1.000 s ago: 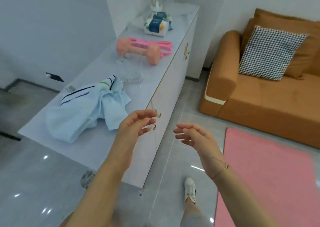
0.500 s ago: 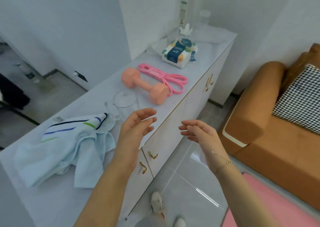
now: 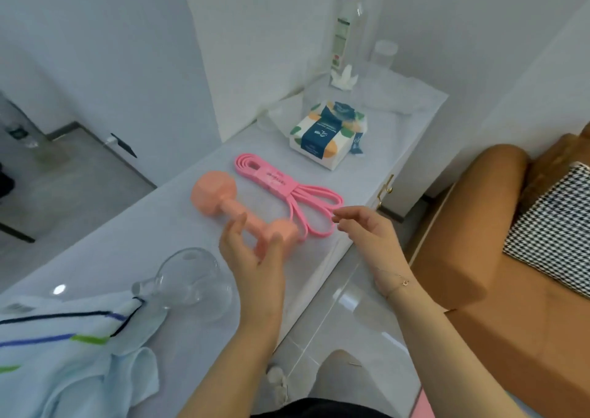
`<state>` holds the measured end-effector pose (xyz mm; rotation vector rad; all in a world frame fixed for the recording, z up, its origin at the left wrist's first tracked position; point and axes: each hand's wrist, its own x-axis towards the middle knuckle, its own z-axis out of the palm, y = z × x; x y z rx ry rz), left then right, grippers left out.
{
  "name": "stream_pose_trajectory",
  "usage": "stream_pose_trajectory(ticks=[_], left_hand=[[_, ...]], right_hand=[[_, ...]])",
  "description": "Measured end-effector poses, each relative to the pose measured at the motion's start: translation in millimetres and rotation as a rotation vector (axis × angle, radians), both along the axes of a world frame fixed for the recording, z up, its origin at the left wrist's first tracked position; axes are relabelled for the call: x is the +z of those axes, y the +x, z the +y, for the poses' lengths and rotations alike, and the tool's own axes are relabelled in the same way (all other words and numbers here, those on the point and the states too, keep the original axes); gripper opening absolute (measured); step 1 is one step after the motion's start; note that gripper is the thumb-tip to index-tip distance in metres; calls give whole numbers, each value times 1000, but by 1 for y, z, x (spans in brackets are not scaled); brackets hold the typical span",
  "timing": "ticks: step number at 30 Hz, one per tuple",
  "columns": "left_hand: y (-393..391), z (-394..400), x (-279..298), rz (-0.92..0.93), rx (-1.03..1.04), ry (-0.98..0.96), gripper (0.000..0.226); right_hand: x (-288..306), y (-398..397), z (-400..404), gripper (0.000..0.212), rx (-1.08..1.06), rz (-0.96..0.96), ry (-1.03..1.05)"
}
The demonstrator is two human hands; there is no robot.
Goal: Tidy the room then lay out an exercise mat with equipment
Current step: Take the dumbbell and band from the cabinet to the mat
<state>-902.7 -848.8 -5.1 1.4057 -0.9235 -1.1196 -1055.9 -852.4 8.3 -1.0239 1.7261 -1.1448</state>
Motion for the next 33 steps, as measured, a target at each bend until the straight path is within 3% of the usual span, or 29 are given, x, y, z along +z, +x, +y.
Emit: stream_pose_trajectory(ticks=[7, 13, 18, 25, 30, 33], left_hand=[[-4, -56, -14, 170, 147, 206, 50], [0, -88, -11, 183, 146, 443, 28], [2, -101, -15, 226, 178, 454, 17], [2, -94, -15, 175, 73, 464, 17], [-1, -69, -12, 357, -17, 556, 34], [-6, -59, -13, 437, -153, 637, 40]], right_hand=[[-10, -10, -86, 24, 320, 316, -35], [-27, 1, -144, 60, 673, 695, 94], [-42, 15, -161, 64, 717, 954, 100], [-30, 16, -174, 60, 720, 879, 201], [-17, -6, -137, 64, 563, 581, 269], [-18, -23, -95, 33, 387, 399, 273]])
